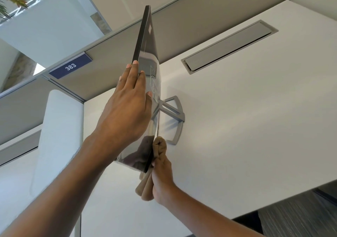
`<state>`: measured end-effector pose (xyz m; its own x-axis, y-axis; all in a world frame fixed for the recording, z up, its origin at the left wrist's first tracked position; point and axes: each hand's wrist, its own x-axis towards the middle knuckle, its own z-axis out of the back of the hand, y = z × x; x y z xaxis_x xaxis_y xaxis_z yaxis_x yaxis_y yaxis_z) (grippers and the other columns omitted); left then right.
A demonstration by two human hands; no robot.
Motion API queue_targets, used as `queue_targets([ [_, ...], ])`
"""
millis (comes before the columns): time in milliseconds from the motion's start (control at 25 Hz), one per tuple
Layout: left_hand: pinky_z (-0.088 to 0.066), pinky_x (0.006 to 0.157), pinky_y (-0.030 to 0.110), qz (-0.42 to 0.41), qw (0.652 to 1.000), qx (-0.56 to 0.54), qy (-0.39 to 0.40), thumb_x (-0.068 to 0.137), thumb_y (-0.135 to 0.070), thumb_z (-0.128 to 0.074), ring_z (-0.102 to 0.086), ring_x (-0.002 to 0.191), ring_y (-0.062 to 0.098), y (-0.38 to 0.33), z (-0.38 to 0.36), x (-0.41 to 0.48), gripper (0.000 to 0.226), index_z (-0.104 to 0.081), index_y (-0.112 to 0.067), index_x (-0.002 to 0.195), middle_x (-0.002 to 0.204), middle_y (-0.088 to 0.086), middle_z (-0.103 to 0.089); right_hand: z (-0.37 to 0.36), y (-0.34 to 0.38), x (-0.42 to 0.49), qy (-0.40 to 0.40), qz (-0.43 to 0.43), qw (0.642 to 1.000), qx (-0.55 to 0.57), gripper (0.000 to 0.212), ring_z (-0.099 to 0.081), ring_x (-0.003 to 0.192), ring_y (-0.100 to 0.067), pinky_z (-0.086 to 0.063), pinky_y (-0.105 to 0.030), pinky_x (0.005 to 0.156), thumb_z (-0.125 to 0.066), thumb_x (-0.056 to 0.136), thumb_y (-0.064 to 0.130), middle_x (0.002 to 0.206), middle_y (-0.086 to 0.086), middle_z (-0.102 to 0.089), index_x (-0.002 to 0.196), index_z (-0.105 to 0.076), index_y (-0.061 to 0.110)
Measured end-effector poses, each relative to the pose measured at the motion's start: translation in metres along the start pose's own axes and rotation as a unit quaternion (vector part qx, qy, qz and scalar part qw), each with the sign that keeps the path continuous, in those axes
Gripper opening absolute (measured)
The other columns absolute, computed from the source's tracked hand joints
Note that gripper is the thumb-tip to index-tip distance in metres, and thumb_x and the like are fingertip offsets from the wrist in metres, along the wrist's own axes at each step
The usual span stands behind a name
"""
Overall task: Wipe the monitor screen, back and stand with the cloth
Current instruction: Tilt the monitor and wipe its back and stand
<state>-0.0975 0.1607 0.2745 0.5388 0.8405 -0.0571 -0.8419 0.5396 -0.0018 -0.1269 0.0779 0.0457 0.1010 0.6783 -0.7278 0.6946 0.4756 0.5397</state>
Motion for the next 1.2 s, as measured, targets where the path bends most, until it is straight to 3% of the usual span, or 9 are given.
queue_targets([
  [160,0.008,0.128,0.029,-0.001,1.000,0.003,-0.005,0.113,-0.038,-0.023,0.020,0.159,0.012,-0.001,0.000,-0.001,0.063,0.000,-0.015,0.167,0.173,0.001,0.019,-0.004,0.009,-0.039,0.024,-0.030,0.999,-0.017,0.068,-0.069,0.113,-0.025,-0.048,-0.053,0.113,-0.033,0.092,0.086,0.121,-0.001,-0.073,0.127,-0.062,0.035],
  [240,0.009,0.124,0.025,-0.001,1.000,-0.001,-0.011,0.113,-0.038,-0.023,0.020,0.158,0.011,0.000,-0.001,0.000,0.063,0.000,-0.015,0.167,0.173,-0.001,0.019,-0.008,0.016,-0.064,0.023,0.012,0.999,-0.044,0.051,-0.065,0.120,-0.018,-0.043,-0.048,0.119,-0.031,0.105,0.069,0.128,0.005,-0.070,0.132,-0.060,0.038],
  [280,0.009,0.123,0.023,-0.004,1.000,-0.005,-0.018,0.113,-0.038,-0.023,0.020,0.158,0.010,0.001,-0.001,0.000,0.063,-0.001,-0.014,0.167,0.173,-0.001,0.019,-0.010,0.019,-0.077,0.029,0.064,0.996,-0.053,0.038,-0.062,0.124,-0.011,-0.039,-0.043,0.122,-0.031,0.112,0.049,0.133,0.010,-0.068,0.136,-0.059,0.038],
  [360,0.009,0.122,0.021,-0.011,0.999,-0.015,-0.030,0.112,-0.039,-0.023,0.018,0.159,0.009,0.003,-0.002,0.000,0.063,-0.003,-0.014,0.167,0.174,-0.003,0.017,-0.014,0.028,-0.097,0.037,0.201,0.977,-0.066,0.047,-0.054,0.135,0.001,-0.034,-0.037,0.126,-0.034,0.109,0.015,0.144,0.015,-0.062,0.147,-0.055,0.036],
  [480,0.014,0.115,0.011,-0.009,0.999,-0.036,-0.036,0.111,-0.042,-0.022,0.019,0.157,0.003,0.005,-0.003,0.000,0.064,-0.003,-0.018,0.168,0.174,-0.007,0.016,-0.017,0.036,-0.094,0.014,0.417,0.904,-0.088,0.068,-0.031,0.156,-0.013,-0.027,-0.049,0.127,-0.047,0.099,0.003,0.165,0.012,-0.040,0.158,-0.042,0.036],
  [600,0.017,0.109,0.003,-0.014,0.998,-0.041,-0.043,0.111,-0.050,-0.016,0.019,0.157,0.000,0.006,-0.003,0.000,0.066,-0.005,-0.020,0.168,0.174,-0.009,0.015,-0.013,0.054,-0.074,0.010,0.514,0.844,-0.151,0.064,-0.028,0.157,-0.021,-0.030,-0.053,0.123,-0.049,0.098,0.011,0.167,0.012,-0.034,0.160,-0.039,0.024],
  [800,0.018,0.107,0.001,-0.018,0.998,-0.040,-0.040,0.102,-0.058,-0.008,0.023,0.154,-0.004,0.007,-0.004,-0.002,0.075,-0.004,-0.025,0.168,0.173,-0.015,0.018,-0.017,0.097,-0.007,0.025,0.499,0.860,-0.109,0.062,-0.028,0.157,-0.019,-0.029,-0.057,0.124,-0.042,0.105,0.010,0.169,0.007,-0.032,0.164,-0.029,0.028],
  [920,0.019,0.105,0.001,-0.012,0.999,-0.034,-0.040,0.101,-0.059,-0.007,0.024,0.154,-0.004,0.007,-0.006,-0.001,0.074,0.000,-0.028,0.168,0.172,-0.015,0.019,-0.027,0.117,0.039,0.049,0.486,0.871,-0.048,0.056,-0.035,0.154,-0.028,-0.032,-0.062,0.122,-0.043,0.109,0.013,0.165,-0.002,-0.040,0.162,-0.033,0.027],
  [1200,0.012,0.112,0.006,-0.015,0.998,-0.046,-0.051,0.105,-0.055,-0.011,0.025,0.151,-0.009,0.003,-0.005,-0.002,0.067,0.001,-0.030,0.166,0.171,-0.020,0.018,-0.032,0.172,0.090,0.002,0.407,0.909,-0.091,0.063,-0.061,0.130,-0.023,-0.051,-0.054,0.111,-0.044,0.097,0.052,0.144,-0.005,-0.062,0.152,-0.048,0.022],
])
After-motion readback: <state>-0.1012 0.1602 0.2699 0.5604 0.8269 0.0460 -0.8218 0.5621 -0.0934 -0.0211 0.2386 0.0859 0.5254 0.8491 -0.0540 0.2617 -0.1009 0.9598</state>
